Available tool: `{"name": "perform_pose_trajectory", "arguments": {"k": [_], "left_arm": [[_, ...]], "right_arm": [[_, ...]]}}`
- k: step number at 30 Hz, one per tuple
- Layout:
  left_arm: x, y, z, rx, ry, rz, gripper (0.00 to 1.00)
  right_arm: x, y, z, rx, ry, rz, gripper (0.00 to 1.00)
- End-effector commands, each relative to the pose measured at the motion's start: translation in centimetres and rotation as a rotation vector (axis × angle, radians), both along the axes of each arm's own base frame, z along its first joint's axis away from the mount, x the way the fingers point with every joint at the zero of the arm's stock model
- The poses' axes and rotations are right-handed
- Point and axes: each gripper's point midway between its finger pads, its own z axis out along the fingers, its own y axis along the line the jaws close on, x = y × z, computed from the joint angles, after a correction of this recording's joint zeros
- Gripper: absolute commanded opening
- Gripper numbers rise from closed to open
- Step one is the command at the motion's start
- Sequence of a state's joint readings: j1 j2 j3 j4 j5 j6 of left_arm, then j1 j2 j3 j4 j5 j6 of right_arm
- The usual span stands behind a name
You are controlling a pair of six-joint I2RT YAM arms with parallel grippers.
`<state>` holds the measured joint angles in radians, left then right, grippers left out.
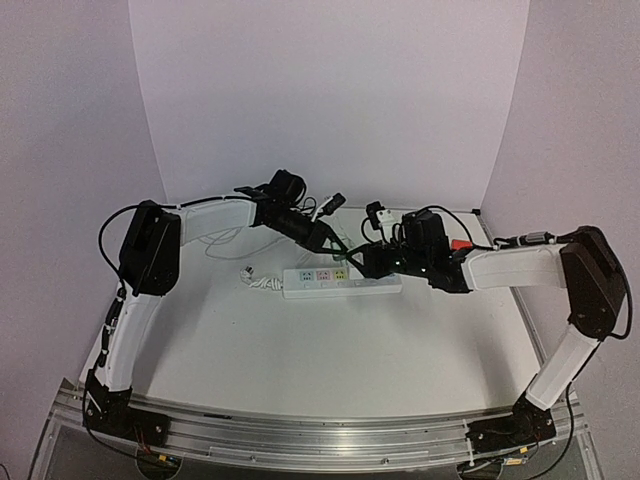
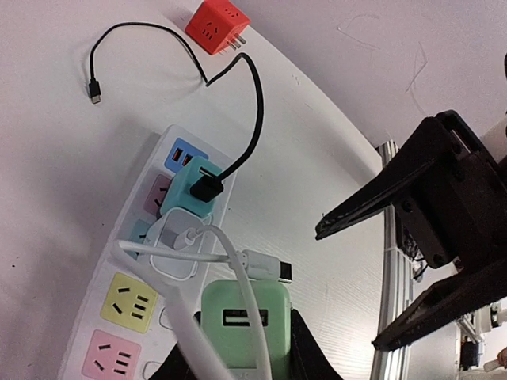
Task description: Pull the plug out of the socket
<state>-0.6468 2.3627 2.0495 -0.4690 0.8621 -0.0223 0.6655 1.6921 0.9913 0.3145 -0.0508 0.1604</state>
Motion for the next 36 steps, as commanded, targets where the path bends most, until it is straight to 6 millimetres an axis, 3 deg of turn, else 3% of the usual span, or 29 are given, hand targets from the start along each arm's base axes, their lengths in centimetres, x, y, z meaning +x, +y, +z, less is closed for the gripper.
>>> {"name": "perform_pose_trajectory", "arguments": {"k": [1, 6, 15, 22, 28, 36], "left_arm": [[-0.4, -0.4, 7.0, -0.138, -0.013, -0.027, 0.0], [-1.1, 0.4, 7.7, -0.188, 0.019, -0.068, 0.0], [-1.0, 1.4, 7.8, -0.212, 0.08, -0.079, 0.0], [-1.1, 1.4, 7.2, -0.2, 0.096, -0.072, 0.0], [-0.8, 1.4, 6.5, -0.175, 0.106, -0.043, 0.0], [0.1, 1.4, 6.0, -0.155, 0.119, 0.014, 0.0]], "right_arm": [[1.5, 1.4, 3.3, 0.099, -0.155, 0.011, 0.59], [1.9, 2.0, 3.6, 0.127, -0.192, 0.014, 0.63], [1.0, 3.1, 1.9, 0.065, -0.217, 0.054, 0.66], [2.5, 3.6, 0.8, -0.011, -0.27, 0.028, 0.67], [4.1, 3.6, 1.5, -0.059, -0.345, -0.03, 0.68], [4.7, 4.7, 1.7, -0.023, -0.34, -0.05, 0.59]]}}
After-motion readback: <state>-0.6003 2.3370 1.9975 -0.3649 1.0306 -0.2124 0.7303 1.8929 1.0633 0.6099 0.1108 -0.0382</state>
